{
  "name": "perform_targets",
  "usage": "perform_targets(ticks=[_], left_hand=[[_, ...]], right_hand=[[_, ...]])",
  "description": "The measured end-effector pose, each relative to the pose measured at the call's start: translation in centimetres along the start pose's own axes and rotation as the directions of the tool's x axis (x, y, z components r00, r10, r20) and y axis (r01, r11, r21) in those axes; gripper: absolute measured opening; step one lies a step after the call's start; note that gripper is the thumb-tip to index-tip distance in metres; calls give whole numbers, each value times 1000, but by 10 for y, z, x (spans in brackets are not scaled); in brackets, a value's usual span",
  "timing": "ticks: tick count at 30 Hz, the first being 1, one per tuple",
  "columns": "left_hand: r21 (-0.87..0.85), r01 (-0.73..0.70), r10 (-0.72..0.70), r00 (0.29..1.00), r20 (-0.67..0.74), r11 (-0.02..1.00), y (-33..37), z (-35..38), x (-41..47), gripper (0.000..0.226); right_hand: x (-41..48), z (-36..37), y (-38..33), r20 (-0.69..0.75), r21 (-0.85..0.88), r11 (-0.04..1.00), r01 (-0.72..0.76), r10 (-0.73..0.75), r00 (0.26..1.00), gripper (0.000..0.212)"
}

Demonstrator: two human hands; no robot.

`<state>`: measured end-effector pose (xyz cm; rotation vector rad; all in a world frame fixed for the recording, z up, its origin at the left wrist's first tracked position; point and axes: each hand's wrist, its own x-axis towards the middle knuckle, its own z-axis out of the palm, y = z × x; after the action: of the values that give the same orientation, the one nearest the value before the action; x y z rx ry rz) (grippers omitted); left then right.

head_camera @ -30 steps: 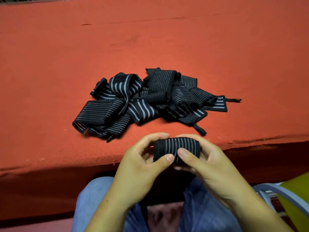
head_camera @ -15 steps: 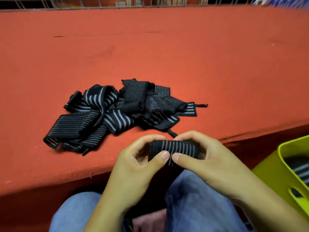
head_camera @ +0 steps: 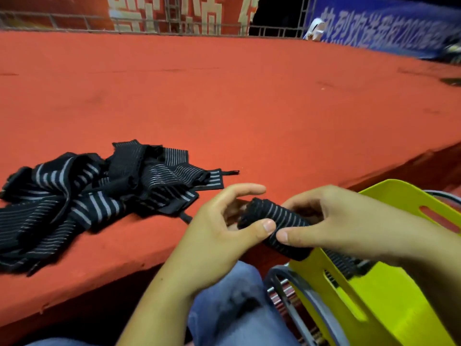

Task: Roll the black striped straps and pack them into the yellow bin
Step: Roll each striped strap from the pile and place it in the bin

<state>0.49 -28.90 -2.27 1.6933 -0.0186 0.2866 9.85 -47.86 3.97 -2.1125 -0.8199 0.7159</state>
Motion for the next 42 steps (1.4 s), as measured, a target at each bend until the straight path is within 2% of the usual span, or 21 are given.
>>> perform_targets(ticks=[3,5,8,11,14,17,20,22,24,30,34,37,40,42], left_hand=[[-59,67,-63,995,73,996,-4,21,18,48],[-62,121,-112,986,120,991,-11,34,26,51],[142,82,-102,985,140,986,-23,52,32,47],[337,21,-74,987,146,941,-33,56,31,36],[409,-1,-84,978,190,913,-38,63,28,31],[461,-32,-61,981,186,887,-40,69,24,34],[495,-48,-51,981,186,867,-42,69,23,36],[500,-52,-49,981,187,865,-43,70,24,36],[491,-57,-42,981,188,870,-42,72,25,36],[501,-59,-44,981,190,864,-42,70,24,37],[505,-61,-48,979,200,861,-42,68,24,37],[509,-73,-42,977,209,858,-43,68,24,38],[515,-78,-40,976,214,854,-42,70,24,39],[521,-91,-30,976,218,848,-41,68,24,39]], right_hand=[[-6,-15,16,-48,-30,999,-45,43,998,9],[-11,-27,33,-91,33,995,-94,97,991,12],[-23,-50,73,-214,174,963,-205,240,947,18],[-28,-62,111,-260,246,923,-296,357,897,23],[-31,-66,135,-261,201,898,-392,434,862,22],[-25,-52,143,-138,60,871,-488,492,860,14],[-7,-31,151,-65,-109,834,-541,537,841,26],[6,-22,156,-58,-149,797,-585,584,810,34],[20,-13,157,-37,-170,771,-614,617,786,30],[47,9,163,-65,-408,709,-575,606,793,49],[52,13,166,-87,-503,674,-541,583,808,55],[50,17,163,-98,-557,653,-514,563,821,52],[45,23,161,-98,-625,640,-447,504,858,35],[43,25,158,-93,-650,635,-417,477,874,35]])
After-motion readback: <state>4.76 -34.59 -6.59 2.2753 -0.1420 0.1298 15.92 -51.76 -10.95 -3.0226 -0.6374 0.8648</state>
